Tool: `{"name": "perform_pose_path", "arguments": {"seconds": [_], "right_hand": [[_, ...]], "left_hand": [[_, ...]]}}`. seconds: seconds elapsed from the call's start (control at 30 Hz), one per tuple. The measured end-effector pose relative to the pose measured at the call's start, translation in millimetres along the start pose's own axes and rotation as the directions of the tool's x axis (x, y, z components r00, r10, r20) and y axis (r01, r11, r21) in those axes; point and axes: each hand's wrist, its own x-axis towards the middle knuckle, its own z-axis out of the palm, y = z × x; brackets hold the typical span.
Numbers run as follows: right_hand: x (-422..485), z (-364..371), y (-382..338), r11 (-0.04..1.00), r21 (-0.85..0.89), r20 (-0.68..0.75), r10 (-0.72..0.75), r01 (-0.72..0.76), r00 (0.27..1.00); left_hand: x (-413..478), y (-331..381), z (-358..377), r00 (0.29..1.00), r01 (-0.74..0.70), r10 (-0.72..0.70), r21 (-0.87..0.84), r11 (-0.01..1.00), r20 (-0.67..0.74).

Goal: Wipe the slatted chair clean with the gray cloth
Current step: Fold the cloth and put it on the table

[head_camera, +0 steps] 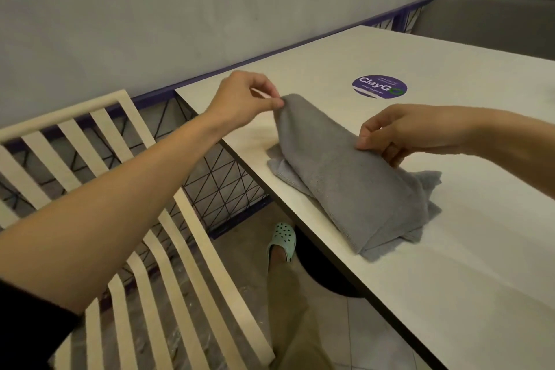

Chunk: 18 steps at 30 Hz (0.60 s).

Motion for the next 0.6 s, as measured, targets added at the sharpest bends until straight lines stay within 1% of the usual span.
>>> {"name": "perform_pose_path", "arguments": {"seconds": [0.07,0.13,0.2,0.27,0.3,0.33,0.37,0.4,0.43,0.47,0.5,0.53,0.6], "right_hand": [[-3.2,-1.9,5.9,0.995,0.094,0.022,0.027,-0.029,0.999],[-6.8,-4.6,10.0,0.99,0.123,0.017,0.067,-0.068,0.998],[-9.2,-6.7,12.7,0.993,0.049,-0.05,0.107,-0.104,0.993],[-11.0,-7.0,14.3,0.983,-0.073,-0.12,0.159,-0.168,0.98],[-12.5,-6.3,14.8,0.967,-0.133,-0.147,0.195,-0.215,0.97],[-14.1,-4.8,15.1,0.94,-0.218,-0.18,0.227,-0.264,0.957],[-17.3,-1.8,15.4,0.888,-0.349,-0.233,0.226,-0.298,0.946],[-22.0,2.8,15.3,0.802,-0.512,-0.296,0.171,-0.307,0.94],[-27.1,9.5,14.8,0.686,-0.668,-0.344,0.057,-0.287,0.937],[-32.4,19.6,12.2,0.587,-0.774,-0.345,-0.077,-0.237,0.935],[-38.4,33.1,5.9,0.54,-0.822,-0.309,-0.159,-0.179,0.938],[-43.0,47.8,-0.4,0.523,-0.843,-0.257,-0.181,-0.128,0.949],[-43.7,71.4,-4.6,0.468,-0.881,-0.15,-0.141,-0.068,0.979]], "left_hand": [[9.3,11.5,1.3,1.0,0.003,0.0,-0.164,0.986,0.015],[17.5,23.8,13.1,1.0,0.017,-0.011,-0.208,0.978,0.029],[24.5,30.1,33.1,0.998,0.025,-0.014,-0.205,0.979,0.055],[28.6,23.0,53.3,0.992,0.079,-0.061,-0.169,0.982,0.108],[28.5,16.1,60.9,0.981,0.124,-0.106,-0.11,0.986,0.161],[27.6,7.0,66.9,0.965,0.159,-0.152,-0.016,0.987,0.213],[25.2,-2.1,70.1,0.952,0.161,-0.178,0.085,0.983,0.249],[22.5,-9.4,70.6,0.949,0.137,-0.175,0.156,0.978,0.263],[20.8,-14.7,69.0,0.952,0.114,-0.161,0.189,0.975,0.261],[19.8,-18.3,66.1,0.956,0.1,-0.149,0.195,0.976,0.254],[19.3,-19.9,62.9,0.959,0.089,-0.135,0.188,0.978,0.247],[19.1,-20.3,59.9,0.965,0.073,-0.114,0.178,0.981,0.237],[19.2,-16.1,54.9,0.98,0.012,-0.047,0.179,0.984,0.194]]}}
